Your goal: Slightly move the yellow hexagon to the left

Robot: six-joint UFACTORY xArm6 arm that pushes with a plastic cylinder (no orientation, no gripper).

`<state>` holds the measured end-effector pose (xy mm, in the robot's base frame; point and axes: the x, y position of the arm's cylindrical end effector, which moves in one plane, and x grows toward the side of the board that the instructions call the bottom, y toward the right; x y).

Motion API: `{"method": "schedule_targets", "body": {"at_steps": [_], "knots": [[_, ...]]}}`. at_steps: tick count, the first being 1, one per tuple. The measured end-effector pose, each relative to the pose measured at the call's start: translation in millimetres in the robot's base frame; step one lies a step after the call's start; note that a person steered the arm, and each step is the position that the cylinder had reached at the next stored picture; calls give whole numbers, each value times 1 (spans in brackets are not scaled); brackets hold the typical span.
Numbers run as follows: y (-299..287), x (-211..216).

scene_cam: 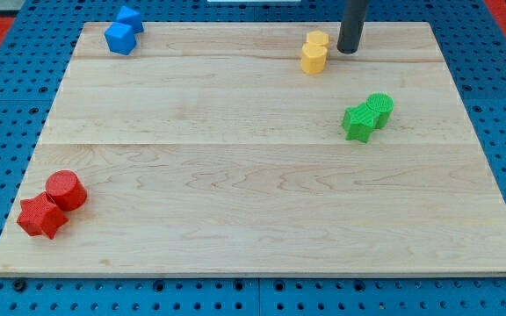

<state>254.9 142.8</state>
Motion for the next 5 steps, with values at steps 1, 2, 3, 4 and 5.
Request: {"method": "schedule_targets", "body": {"at_steps": [1,2,3,4,5], "knots": [[0,0],[-3,0],[-4,0],[-7,0],[-13,0]]}}
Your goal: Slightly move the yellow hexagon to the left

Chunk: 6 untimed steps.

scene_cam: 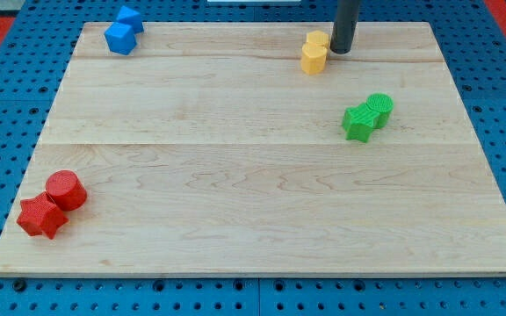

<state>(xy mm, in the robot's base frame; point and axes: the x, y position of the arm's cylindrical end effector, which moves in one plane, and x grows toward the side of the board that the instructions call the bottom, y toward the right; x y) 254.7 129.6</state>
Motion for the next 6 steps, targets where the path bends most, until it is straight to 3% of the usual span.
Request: {"method": "schedule_targets", "body": {"at_steps": [3,4,5,6], "knots": [[-52,0],[-24,1],[25,27],[-20,38]]}}
